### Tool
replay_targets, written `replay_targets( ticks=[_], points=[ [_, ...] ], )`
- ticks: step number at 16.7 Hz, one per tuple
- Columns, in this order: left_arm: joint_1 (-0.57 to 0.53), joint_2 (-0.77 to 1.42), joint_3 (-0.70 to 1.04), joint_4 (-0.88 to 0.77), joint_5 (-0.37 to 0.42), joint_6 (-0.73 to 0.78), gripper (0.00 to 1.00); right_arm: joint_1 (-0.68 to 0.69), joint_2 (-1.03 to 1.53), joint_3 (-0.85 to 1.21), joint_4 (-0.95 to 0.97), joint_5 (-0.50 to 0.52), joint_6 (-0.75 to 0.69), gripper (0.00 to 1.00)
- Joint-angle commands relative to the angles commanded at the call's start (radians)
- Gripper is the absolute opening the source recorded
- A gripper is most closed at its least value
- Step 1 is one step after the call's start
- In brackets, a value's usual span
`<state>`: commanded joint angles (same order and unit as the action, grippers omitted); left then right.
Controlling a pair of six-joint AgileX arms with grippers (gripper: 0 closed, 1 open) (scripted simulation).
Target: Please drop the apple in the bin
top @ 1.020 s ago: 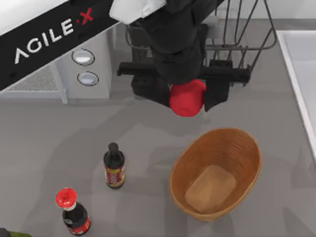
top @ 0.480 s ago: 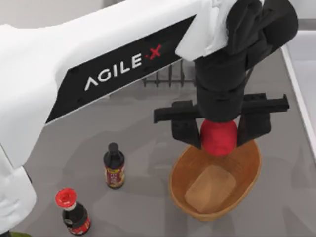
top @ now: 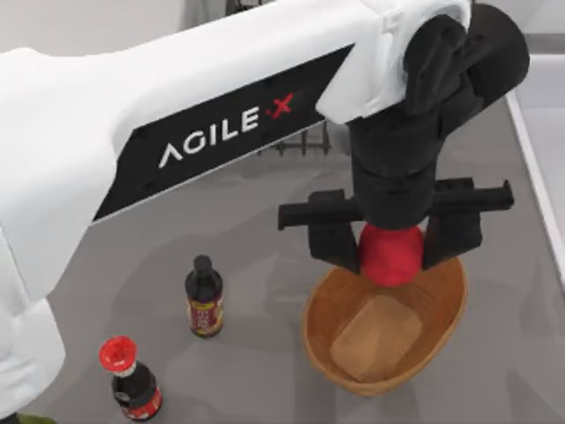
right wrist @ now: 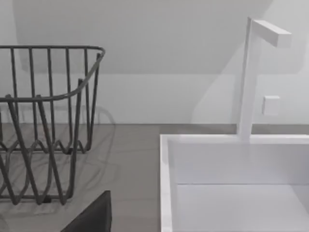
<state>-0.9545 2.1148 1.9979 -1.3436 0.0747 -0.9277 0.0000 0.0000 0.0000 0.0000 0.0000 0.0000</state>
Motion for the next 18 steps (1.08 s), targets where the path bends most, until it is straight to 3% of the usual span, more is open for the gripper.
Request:
replay_targets(
  ticks=[6,12,18],
  points=[
    [-0.010,0.010,-0.168,0.184,-0.004,-0.004,0.00,0.000,0.000,0.000,0.000,0.000,0.000,1.00],
    [-0.010,0.015,-0.195,0.209,0.000,-0.007,0.00,0.000,0.000,0.000,0.000,0.000,0.000,1.00],
    [-0.010,0.015,-0.195,0.209,0.000,-0.007,0.45,0.000,0.000,0.000,0.000,0.000,0.000,1.00]
  ],
)
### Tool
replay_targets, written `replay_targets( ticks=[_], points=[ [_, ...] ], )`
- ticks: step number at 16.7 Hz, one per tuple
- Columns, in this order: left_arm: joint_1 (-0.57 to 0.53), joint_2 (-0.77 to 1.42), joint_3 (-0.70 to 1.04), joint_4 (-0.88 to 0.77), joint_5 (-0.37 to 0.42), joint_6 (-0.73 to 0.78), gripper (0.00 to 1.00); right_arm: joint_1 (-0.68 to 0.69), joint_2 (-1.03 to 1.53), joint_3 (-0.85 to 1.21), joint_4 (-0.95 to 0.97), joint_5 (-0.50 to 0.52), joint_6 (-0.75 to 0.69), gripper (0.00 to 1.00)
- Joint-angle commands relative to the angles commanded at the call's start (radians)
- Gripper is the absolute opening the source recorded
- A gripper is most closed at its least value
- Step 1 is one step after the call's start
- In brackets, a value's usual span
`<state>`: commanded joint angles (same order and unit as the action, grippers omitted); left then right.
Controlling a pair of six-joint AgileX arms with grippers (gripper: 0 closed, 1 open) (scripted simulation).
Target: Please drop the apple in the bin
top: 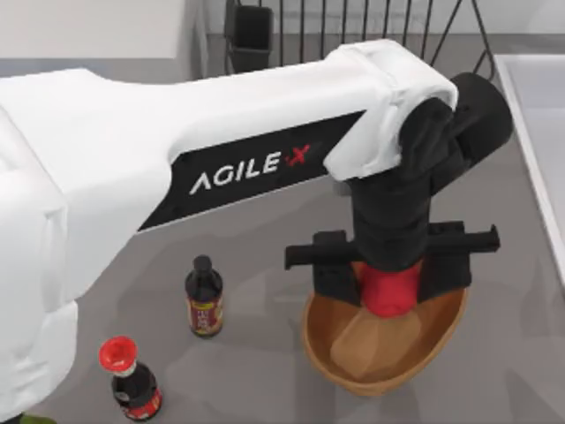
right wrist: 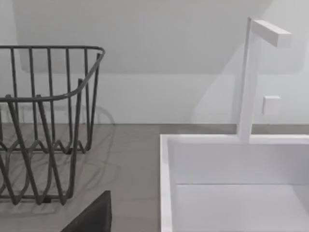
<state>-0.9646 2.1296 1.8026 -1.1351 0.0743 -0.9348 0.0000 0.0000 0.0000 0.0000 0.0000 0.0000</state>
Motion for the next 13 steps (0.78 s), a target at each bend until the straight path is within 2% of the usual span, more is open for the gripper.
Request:
replay_targets(
  ticks=[7,13],
  points=[
    [0.000,0.000,0.000,0.000,0.000,0.000,0.98,0.000,0.000,0.000,0.000,0.000,0.000,1.00],
    [0.000,0.000,0.000,0.000,0.000,0.000,1.00,0.000,0.000,0.000,0.000,0.000,0.000,1.00]
  ],
)
